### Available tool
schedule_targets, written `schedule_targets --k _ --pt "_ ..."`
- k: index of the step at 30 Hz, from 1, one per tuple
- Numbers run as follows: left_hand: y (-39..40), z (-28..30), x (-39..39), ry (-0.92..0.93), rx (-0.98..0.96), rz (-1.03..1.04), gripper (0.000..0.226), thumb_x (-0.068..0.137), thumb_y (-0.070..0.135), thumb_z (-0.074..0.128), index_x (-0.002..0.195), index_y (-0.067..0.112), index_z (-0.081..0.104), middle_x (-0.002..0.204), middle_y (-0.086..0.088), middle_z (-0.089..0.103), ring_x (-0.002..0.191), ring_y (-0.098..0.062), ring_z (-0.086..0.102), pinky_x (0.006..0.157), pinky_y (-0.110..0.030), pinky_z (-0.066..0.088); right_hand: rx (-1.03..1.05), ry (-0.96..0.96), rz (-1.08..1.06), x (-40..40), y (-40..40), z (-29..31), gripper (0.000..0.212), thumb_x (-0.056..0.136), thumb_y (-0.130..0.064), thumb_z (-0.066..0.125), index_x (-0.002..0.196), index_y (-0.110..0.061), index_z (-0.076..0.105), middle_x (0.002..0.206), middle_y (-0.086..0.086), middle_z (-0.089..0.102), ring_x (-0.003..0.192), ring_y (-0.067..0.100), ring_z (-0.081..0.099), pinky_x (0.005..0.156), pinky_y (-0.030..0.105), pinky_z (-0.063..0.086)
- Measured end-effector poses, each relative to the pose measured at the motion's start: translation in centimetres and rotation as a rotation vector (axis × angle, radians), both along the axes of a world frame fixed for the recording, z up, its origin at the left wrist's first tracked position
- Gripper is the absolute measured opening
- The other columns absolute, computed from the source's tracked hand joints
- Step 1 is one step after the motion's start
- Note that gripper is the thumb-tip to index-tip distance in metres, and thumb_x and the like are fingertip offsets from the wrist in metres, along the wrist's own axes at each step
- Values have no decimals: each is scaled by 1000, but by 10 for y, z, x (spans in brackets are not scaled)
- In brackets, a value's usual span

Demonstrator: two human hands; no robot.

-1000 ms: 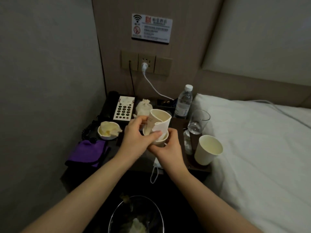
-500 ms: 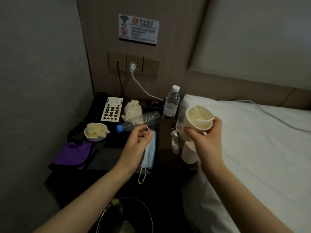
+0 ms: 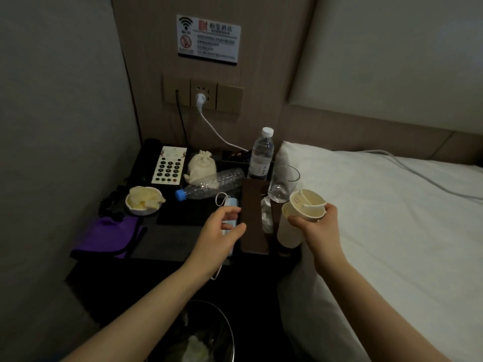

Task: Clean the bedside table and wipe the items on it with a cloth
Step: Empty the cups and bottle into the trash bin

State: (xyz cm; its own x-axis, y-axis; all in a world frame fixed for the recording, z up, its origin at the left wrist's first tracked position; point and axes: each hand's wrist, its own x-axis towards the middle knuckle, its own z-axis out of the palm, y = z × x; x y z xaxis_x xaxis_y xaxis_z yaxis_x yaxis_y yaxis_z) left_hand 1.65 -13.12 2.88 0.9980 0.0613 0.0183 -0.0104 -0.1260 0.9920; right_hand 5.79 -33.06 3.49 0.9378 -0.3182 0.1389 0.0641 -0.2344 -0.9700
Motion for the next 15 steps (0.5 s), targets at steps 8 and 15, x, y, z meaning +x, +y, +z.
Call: schedule_targets --k 8,15 --pt "59 -24 -9 0 39 265 25 88 -2 60 108 14 60 101 0 61 89 -7 58 70 -6 45 -16 55 460 -49 76 0 65 66 -2 82 110 -30 43 108 -10 61 90 -10 60 76 9 48" --pt "110 -59 -40 67 162 362 22 88 3 61 106 15 58 107 -1 60 89 -7 56 80 -21 43 -106 384 689 -83 116 -64 70 69 -9 83 122 -20 39 111 -8 58 94 -7 60 76 8 45"
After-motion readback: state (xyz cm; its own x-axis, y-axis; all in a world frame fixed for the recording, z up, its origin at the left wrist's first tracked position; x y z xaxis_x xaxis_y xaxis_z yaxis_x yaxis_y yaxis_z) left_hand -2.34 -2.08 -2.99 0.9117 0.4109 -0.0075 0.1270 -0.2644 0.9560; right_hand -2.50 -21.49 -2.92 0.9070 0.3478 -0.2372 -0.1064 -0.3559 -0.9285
